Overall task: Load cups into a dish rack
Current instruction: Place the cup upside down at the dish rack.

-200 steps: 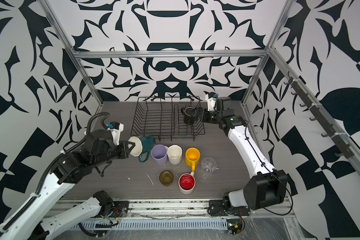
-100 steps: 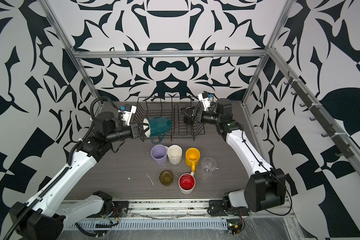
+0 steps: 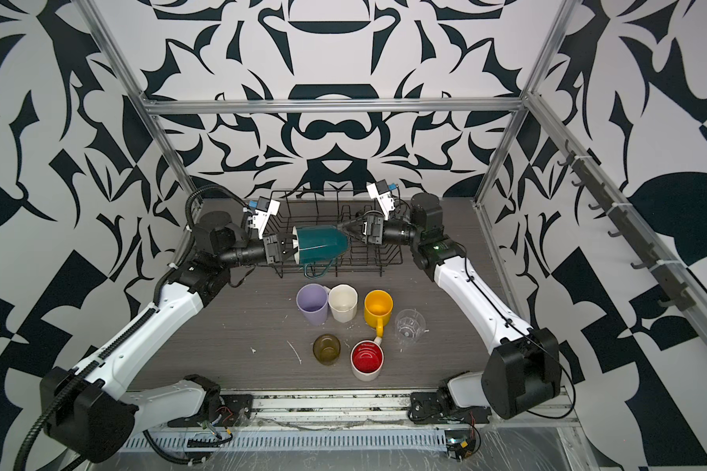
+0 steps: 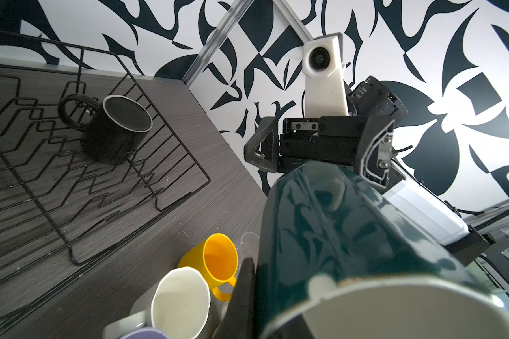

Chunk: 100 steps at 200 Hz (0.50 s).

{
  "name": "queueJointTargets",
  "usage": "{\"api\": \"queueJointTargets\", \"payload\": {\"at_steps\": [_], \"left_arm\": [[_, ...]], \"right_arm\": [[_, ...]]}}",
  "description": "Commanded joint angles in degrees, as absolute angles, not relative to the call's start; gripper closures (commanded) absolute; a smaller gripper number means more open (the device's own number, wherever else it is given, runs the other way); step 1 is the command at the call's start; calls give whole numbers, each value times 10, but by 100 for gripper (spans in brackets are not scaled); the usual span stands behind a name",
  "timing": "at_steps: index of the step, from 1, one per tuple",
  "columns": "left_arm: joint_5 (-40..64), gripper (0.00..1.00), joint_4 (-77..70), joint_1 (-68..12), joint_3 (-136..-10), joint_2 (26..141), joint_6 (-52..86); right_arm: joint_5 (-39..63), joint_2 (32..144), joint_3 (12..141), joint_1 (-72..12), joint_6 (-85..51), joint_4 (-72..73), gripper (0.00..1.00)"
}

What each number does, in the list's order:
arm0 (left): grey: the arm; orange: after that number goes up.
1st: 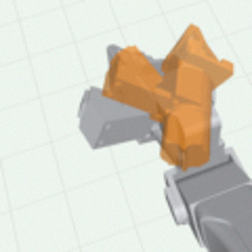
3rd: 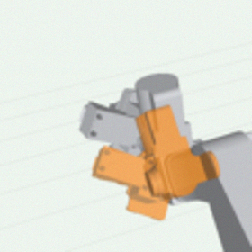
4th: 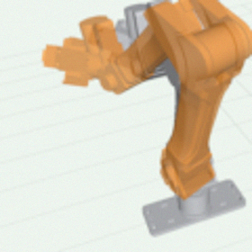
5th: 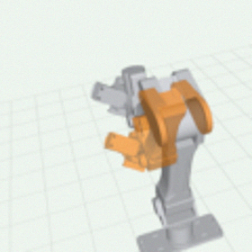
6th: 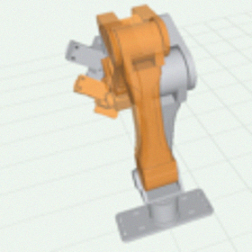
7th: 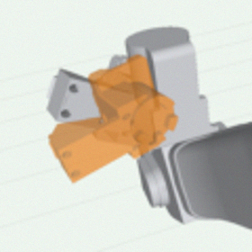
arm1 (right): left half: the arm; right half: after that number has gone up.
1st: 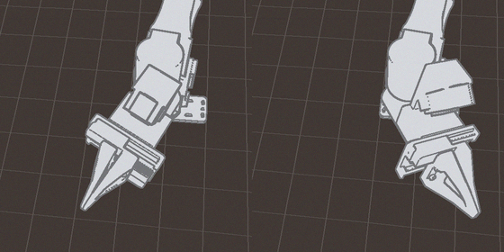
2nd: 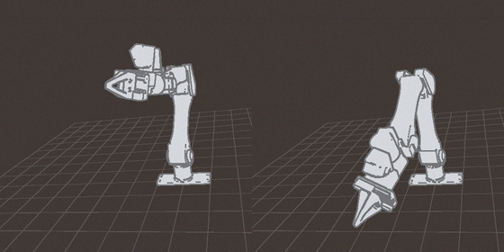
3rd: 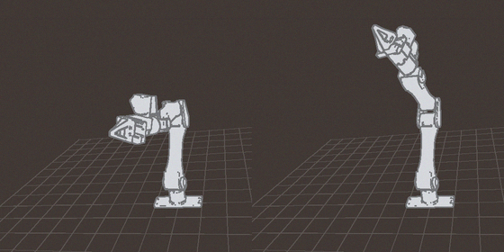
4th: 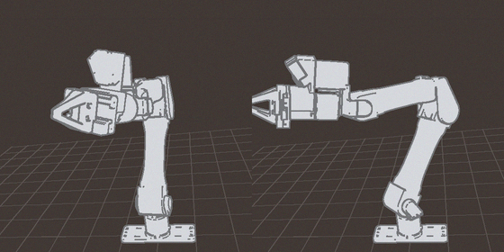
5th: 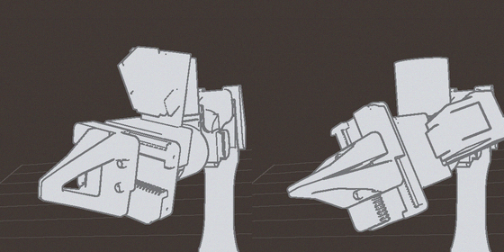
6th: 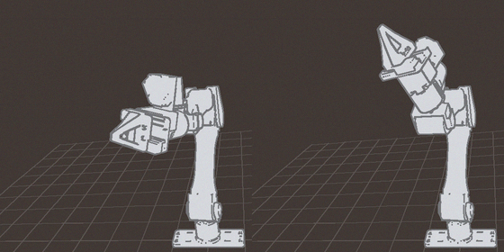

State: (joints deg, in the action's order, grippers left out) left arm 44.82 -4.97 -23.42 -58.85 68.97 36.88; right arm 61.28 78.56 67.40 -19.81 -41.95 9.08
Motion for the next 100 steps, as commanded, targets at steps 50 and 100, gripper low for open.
{"api": "queueJointTargets", "payload": {"at_steps": [50,100], "left_arm": [[482,100,-182,-233,-598,696,411],[498,100,-215,-233,-592,704,433]], "right_arm": [[636,780,685,-242,-434,138,0],[635,785,680,-252,-461,171,4]]}}
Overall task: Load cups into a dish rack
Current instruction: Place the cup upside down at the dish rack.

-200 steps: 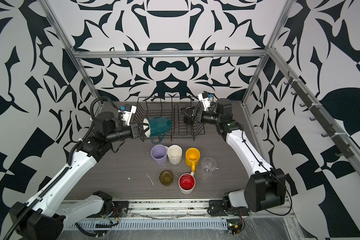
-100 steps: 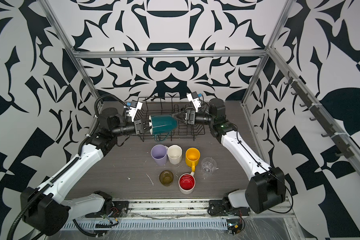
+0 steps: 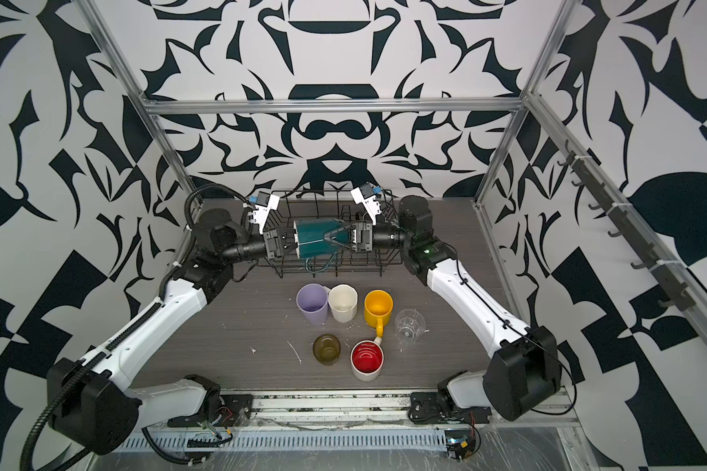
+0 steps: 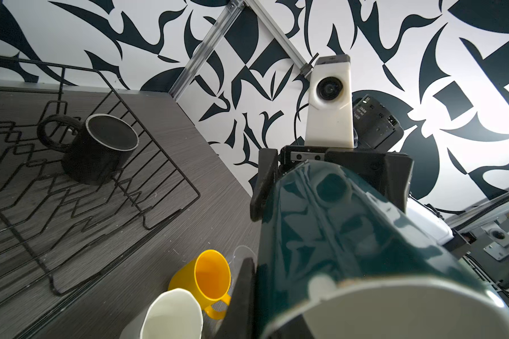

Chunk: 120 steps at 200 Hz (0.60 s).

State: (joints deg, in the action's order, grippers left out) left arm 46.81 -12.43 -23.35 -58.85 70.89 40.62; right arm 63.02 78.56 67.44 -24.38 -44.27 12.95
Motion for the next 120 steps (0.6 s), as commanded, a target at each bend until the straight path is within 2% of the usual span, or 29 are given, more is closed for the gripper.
{"api": "queueJointTargets", "payload": {"at_steps": [1,44,120], "left_arm": [[498,100,-216,-233,-591,704,434],[517,100,-263,-233,-589,720,469],[531,100,-263,-233,-589,726,474]], "right_arm": [[636,786,680,-253,-461,172,4],[643,794,681,-262,-471,182,5],[638,809,698,-262,-476,189,6]]}}
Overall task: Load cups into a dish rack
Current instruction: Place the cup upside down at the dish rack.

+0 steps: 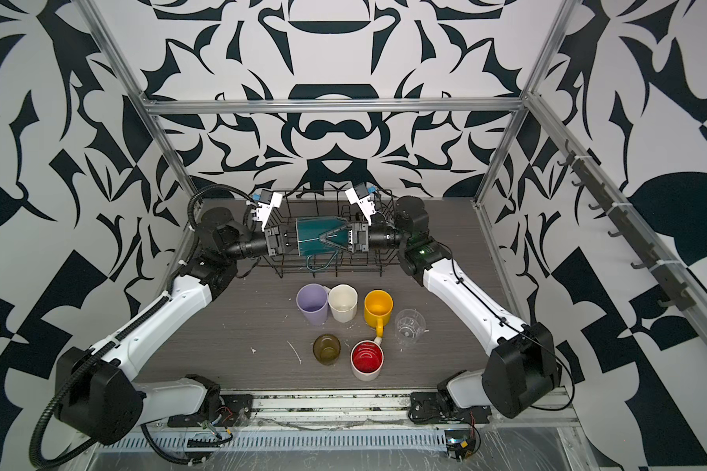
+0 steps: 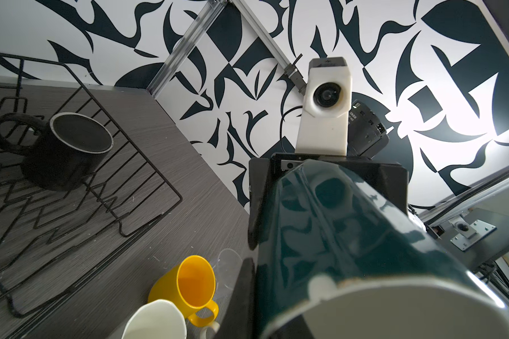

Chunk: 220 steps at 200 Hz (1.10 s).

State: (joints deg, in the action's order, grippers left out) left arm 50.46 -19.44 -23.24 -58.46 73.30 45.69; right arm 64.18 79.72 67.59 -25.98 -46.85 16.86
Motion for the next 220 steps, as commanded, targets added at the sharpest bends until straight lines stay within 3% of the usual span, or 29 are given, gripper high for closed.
{"api": "queueJointTargets", "payload": {"at_steps": [1,39,67,122,160,190,220], "left_arm": [[531,100,-262,-233,-589,726,474],[534,100,-260,-233,-586,726,475],[534,100,-260,-234,-586,726,477],[532,100,-257,-234,-589,726,480],[522,100,-249,-233,-591,725,480],[518,100,-246,-233,-591,726,481],[515,95,-241,-233,-592,726,480]], "right_arm": [[638,809,699,-262,-476,189,6],[632,817,703,-263,-480,192,9],[629,821,705,-264,-482,192,18],[616,820,709,-265,-468,166,55],[599,811,713,-265,-455,149,73],[568,807,720,-266,-426,105,96],[556,811,723,-265,-423,94,100]]}}
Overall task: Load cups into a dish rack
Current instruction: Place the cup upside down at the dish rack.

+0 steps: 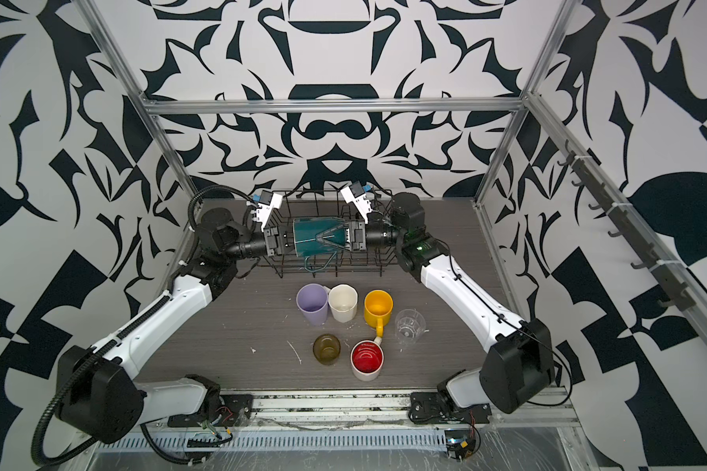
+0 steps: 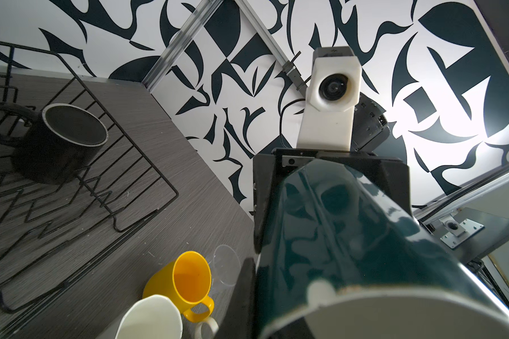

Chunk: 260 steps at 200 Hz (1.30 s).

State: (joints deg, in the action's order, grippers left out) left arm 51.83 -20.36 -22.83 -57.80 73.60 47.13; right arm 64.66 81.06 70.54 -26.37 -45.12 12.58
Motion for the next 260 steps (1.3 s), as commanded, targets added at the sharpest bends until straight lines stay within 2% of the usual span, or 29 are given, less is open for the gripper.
{"api": "queueJointTargets", "payload": {"at_steps": [1,39,63,103,160,169,172,195,260], "left_arm": [[515,95,-241,-233,-591,726,480],[506,81,-225,-234,-592,726,471],[501,68,-223,-233,-592,726,470],[495,54,-210,-233,-592,726,462],[464,19,-159,-233,-597,716,425],[457,16,-151,-233,-597,714,419],[455,12,-148,-232,-597,713,417],[437,0,-125,-232,-599,708,401],[366,1,-66,-221,-597,689,379]], "right_arm": [[556,811,724,-265,-423,94,100],[550,806,728,-265,-434,111,100],[539,803,731,-266,-440,122,100],[533,800,732,-265,-445,131,100],[517,787,744,-263,-418,86,100],[515,785,746,-263,-413,79,100],[513,784,747,-263,-412,75,100],[503,777,755,-262,-391,44,100],[491,741,774,-233,-342,-43,100]]}}
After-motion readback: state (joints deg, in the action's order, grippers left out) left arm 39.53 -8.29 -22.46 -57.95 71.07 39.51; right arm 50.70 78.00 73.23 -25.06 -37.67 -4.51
